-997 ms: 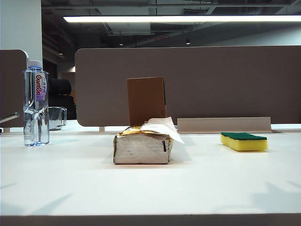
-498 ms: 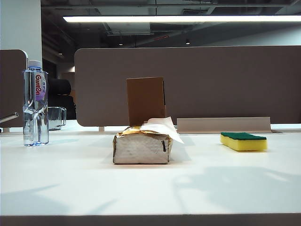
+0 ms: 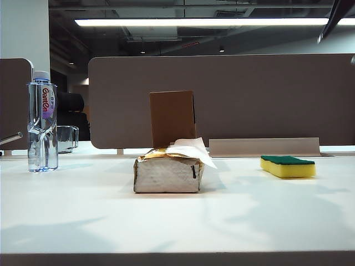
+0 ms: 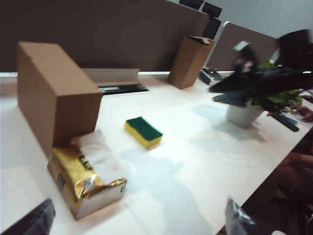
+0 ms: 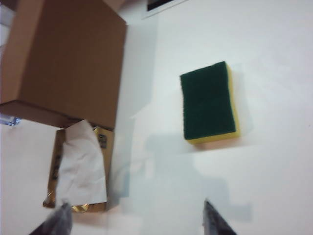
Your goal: Move the sponge from right to left to wipe the table, avoiding obstacles on the table, and finally reaching the bottle of mineral water.
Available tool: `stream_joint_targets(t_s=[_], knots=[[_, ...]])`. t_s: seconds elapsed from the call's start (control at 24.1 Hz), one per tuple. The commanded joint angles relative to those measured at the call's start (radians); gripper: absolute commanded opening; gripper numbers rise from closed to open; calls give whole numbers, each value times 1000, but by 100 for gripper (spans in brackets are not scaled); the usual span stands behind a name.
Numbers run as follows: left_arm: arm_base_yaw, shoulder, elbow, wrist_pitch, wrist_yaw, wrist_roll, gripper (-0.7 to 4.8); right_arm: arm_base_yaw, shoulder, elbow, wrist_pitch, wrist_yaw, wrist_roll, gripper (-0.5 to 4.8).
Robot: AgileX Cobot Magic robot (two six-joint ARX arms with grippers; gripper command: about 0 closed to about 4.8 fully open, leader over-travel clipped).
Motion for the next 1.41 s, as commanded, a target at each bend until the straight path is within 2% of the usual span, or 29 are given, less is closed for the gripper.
stream_joint_targets(t_s=[0.04,0.33,0.75,1.0,1.41], knots=[[0,42,23,18,13,-2,472,-18,90,39,-14,-18,-31,370],[0,150,27,23,50,-2,472,-29,296,83,1,-10,-90,370],[0,164,27,20,47,-2,471,-7,560,209,59,-9,-113,369],[0,170,27,-3,47,-2,471,38,667,303,77,43,-131,369],[0,190,27,-17,49,-2,471,96,766,314,148,111,-135,369]])
